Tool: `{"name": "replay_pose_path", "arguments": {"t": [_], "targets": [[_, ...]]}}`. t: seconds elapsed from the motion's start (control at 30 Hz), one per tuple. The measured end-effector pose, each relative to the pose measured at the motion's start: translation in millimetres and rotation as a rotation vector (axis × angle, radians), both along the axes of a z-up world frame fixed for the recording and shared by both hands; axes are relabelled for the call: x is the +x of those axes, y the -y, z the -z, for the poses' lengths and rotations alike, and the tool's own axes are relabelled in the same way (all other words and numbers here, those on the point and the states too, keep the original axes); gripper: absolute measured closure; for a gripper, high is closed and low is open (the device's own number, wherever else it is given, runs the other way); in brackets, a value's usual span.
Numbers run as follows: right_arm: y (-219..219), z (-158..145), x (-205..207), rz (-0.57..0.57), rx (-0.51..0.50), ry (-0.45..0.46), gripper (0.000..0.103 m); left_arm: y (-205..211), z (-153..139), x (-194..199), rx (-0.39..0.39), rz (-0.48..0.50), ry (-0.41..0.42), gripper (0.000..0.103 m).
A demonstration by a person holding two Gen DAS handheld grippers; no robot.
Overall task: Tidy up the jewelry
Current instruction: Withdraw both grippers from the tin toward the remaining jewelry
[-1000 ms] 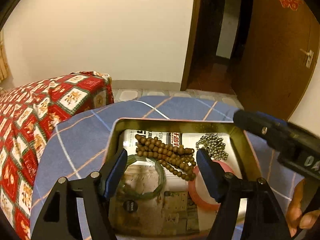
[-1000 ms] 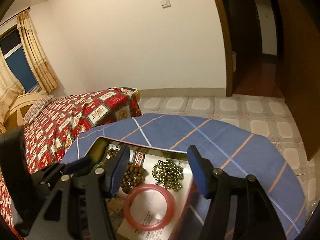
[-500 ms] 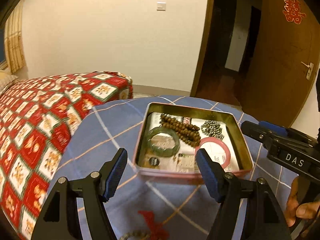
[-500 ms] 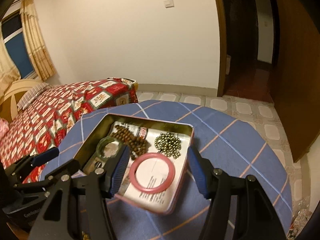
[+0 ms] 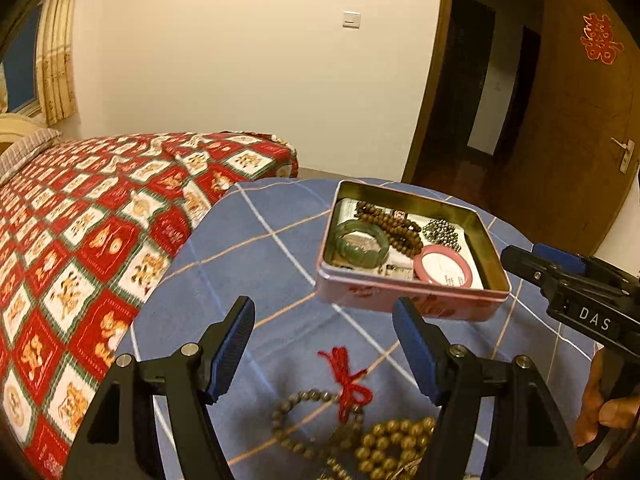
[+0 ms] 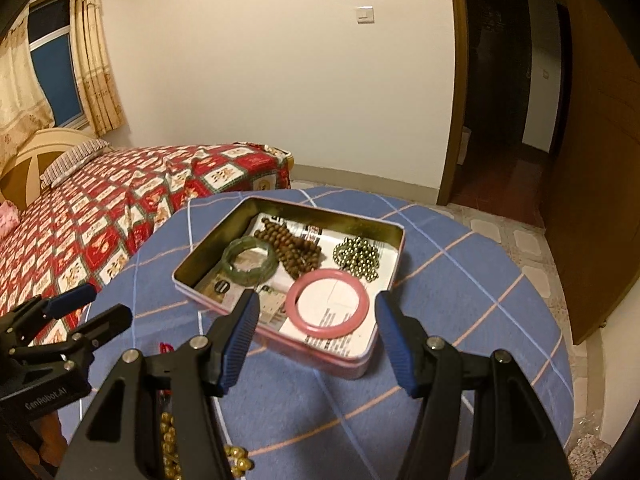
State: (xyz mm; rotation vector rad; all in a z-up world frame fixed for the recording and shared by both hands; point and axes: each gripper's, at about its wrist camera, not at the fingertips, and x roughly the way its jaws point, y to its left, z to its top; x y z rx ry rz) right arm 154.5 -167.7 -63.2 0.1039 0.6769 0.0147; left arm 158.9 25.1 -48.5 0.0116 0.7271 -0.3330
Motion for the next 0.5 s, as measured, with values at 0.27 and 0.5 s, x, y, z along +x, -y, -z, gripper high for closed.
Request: {"name": "replay_pose_path", "arguments": {"t": [0.27, 0.5], "targets": [[-8.9, 2.4, -19.7, -0.031, -0.014, 0.003, 0.039, -30.5, 2.6, -18.0, 0.024, -0.034, 0.02, 0.031], [-18.2, 20.5, -28.9, -0.075, -0.014, -0.043, 0.039, -43.6, 22.0, -19.5, 0.039, -0.035, -0.051, 0.031]]}}
